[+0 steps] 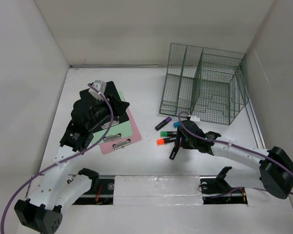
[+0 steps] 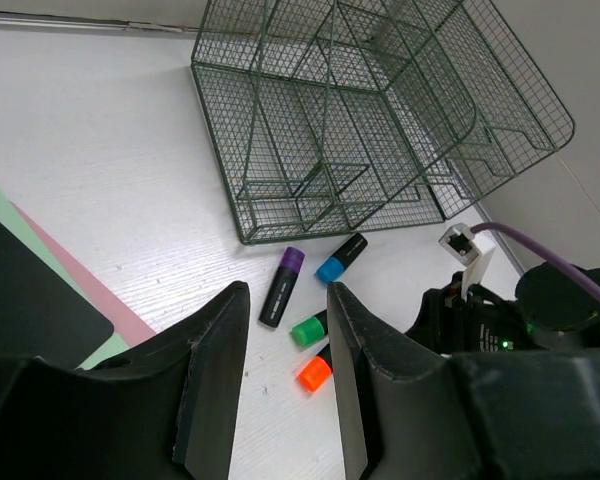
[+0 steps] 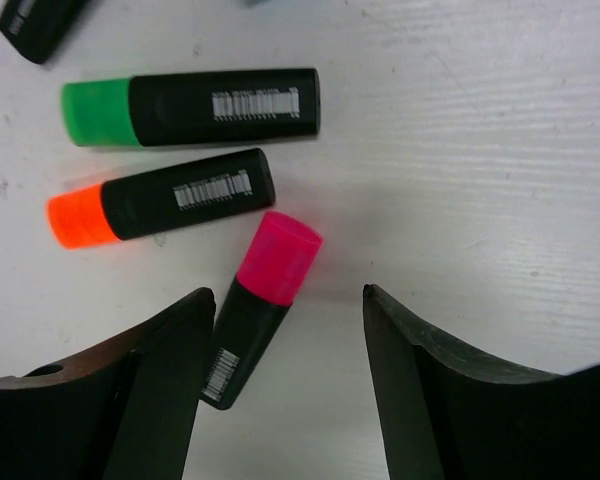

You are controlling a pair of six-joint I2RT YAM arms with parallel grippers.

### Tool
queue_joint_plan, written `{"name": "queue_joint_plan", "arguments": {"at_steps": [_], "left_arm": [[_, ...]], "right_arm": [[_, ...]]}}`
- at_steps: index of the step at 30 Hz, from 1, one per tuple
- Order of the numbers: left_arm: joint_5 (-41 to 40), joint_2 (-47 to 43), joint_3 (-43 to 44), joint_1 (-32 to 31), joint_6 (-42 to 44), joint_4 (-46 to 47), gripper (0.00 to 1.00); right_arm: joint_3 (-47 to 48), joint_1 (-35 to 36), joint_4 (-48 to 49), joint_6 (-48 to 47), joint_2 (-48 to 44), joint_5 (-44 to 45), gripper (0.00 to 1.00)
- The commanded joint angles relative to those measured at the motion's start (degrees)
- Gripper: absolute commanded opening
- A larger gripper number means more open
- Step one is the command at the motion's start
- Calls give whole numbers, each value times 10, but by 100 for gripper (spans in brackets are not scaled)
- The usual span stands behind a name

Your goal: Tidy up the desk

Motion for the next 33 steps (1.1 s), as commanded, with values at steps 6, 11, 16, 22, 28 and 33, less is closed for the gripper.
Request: {"name": "queue_joint_plan", "arguments": {"at_steps": [6,11,16,22,28,33], "left_arm": [[7,-4,21,1,5,17,33],[13,-5,21,1,5,22,33],[16,-7,20,1,4,23,33],[21,-3,21,1,4,24,33],[21,1,21,1,1,26,33],[20,-1,23,1,3,21,33]], "right_arm": [[8,6,58,27,75,-16,62],[18,25,41,49,117,16,38],[-18,31,59,91,79,14,14],[30,36,7,44,-28,72,3],[131,23,74,-79,-55,131,5],[284,-36,156,-199,72,132,5]]}}
